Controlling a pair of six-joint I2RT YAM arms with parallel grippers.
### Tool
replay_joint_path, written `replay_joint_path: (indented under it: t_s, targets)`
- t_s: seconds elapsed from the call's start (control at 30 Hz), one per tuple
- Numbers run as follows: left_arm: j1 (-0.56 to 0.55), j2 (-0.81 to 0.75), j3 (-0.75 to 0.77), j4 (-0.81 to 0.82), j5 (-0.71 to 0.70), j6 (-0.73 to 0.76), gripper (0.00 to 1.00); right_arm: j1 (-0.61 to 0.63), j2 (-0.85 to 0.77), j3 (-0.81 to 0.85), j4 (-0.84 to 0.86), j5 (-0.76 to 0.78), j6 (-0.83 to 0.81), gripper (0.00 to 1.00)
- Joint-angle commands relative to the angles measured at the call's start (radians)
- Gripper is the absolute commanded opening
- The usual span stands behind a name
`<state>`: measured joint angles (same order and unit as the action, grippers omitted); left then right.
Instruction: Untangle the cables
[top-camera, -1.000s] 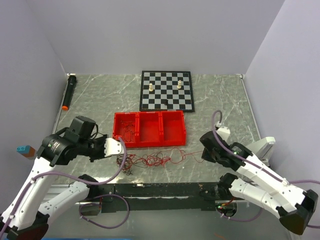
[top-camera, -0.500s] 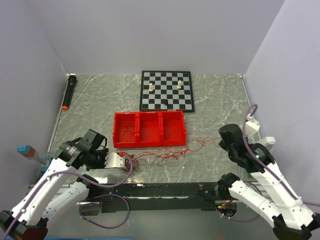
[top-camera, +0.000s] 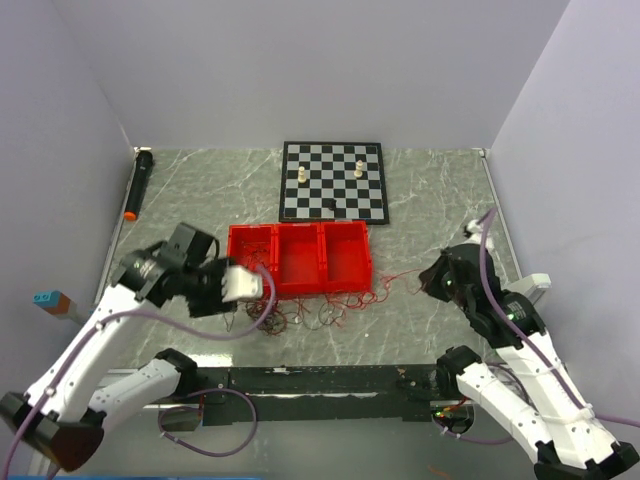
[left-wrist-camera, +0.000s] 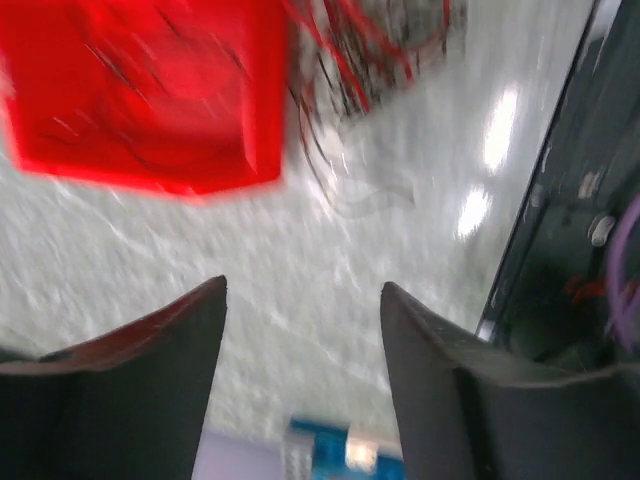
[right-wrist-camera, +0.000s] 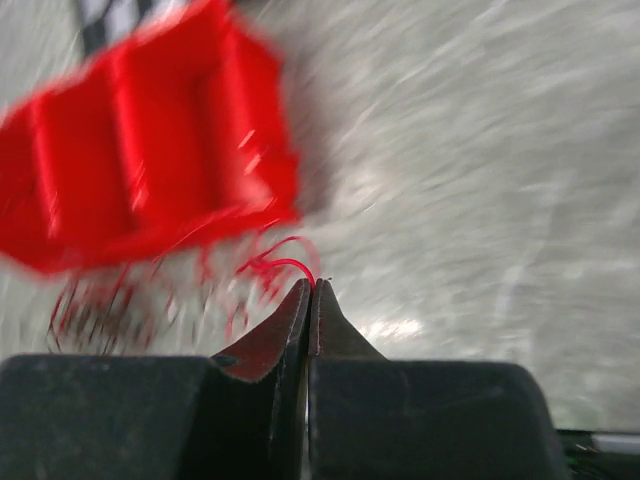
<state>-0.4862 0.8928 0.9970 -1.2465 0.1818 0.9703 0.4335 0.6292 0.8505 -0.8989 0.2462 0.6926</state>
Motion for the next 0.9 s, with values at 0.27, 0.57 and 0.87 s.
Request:
replay_joint_path:
  t_s: [0.27, 0.57, 0.87]
  targets:
    - [-0.142, 0.268, 0.348, 0.239, 0.470, -0.367, 0.74, -0.009, -0.117, -0.042, 0.327, -0.698, -0.211, 0.00]
    - [-0.399, 0.405, 0.374, 0.611, 0.389, -0.518, 0.75, -0.007, -0.076, 0.076, 0.420, -0.978, -0.182, 0.00]
    - [-0.492, 0.471, 0.578, 0.650, 0.423, -0.674, 0.74, -0.006, -0.013, 0.176, 0.453, -1.156, -0.172, 0.00]
